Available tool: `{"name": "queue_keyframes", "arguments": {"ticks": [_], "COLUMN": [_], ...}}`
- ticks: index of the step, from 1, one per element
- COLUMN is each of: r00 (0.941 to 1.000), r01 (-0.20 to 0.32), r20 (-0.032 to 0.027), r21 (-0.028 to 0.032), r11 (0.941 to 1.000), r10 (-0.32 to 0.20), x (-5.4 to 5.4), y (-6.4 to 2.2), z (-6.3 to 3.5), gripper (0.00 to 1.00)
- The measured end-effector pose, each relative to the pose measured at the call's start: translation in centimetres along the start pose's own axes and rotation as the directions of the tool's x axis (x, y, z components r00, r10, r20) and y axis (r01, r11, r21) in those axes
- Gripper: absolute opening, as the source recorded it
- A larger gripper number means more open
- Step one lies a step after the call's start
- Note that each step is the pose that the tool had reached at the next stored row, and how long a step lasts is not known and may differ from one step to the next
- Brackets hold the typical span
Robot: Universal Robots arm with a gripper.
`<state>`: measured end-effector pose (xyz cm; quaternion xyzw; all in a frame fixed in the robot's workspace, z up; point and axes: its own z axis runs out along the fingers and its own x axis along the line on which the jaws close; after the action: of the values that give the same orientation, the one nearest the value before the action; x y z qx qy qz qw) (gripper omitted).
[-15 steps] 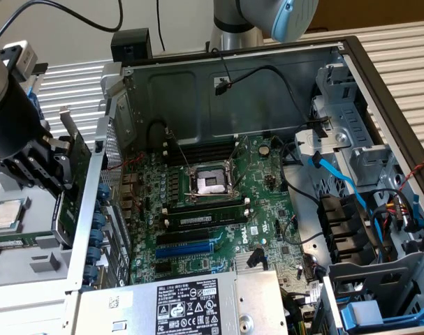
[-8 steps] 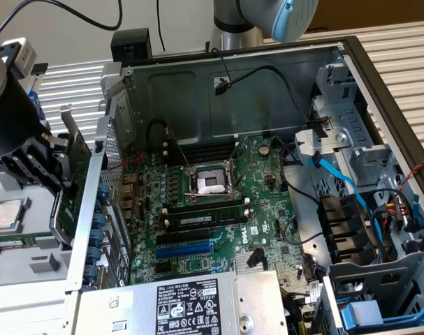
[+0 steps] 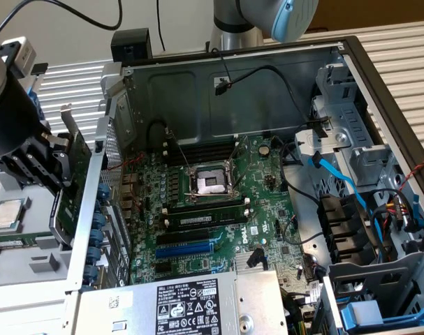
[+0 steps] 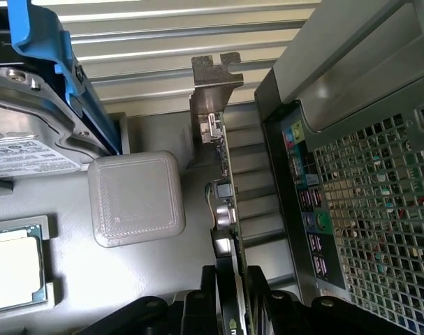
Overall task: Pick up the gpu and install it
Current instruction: 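Pick up the gpu and move the gpu toward the slot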
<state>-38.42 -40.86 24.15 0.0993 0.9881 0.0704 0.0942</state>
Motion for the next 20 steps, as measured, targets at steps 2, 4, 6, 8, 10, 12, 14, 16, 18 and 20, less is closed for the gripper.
{"name": "queue_keyframes", "arguments": {"ticks": [2, 4, 6, 8, 10, 12, 14, 16, 18, 20], "r00": [1.0, 1.0, 1.0, 1.0, 1.0, 1.0, 1.0, 1.0, 1.0, 1.0], "r01": [0.0, 0.0, 0.0, 0.0, 0.0, 0.0, 0.0, 0.0, 0.0, 0.0], "r20": [0.0, 0.0, 0.0, 0.0, 0.0, -0.0004, -0.0001, -0.0001, 0.0001, 0.0], "r21": [0.0, 0.0, 0.0, 0.0, 0.0002, 0.0006, 0.0003, 0.0003, 0.0, 0.0], "r11": [1.0, 1.0, 1.0, 1.0, 1.0, 1.0, 1.0, 1.0, 1.0, 1.0], "r10": [0.0, 0.0, 0.0, 0.0, 0.0, 0.0, 0.0, 0.0, 0.0, 0.0], "x": [0.0, 0.0, 0.0, 0.0, 0.0, -0.02, -0.05, -0.08, -0.08, -0.08], "y": [0.0, 0.0, 0.0, 0.0, 0.0, 0.02, 0.05, 0.08, 0.08, 0.08], "z": [0.0, 0.0, 0.0, 0.0, -0.01, -0.15, -0.31, -0.47, -0.47, -0.47], "gripper": [0.29, 0.29, 0.29, 0.29, 0.29, 0.29, 0.29, 0.29, 0.29, 0.29]}}
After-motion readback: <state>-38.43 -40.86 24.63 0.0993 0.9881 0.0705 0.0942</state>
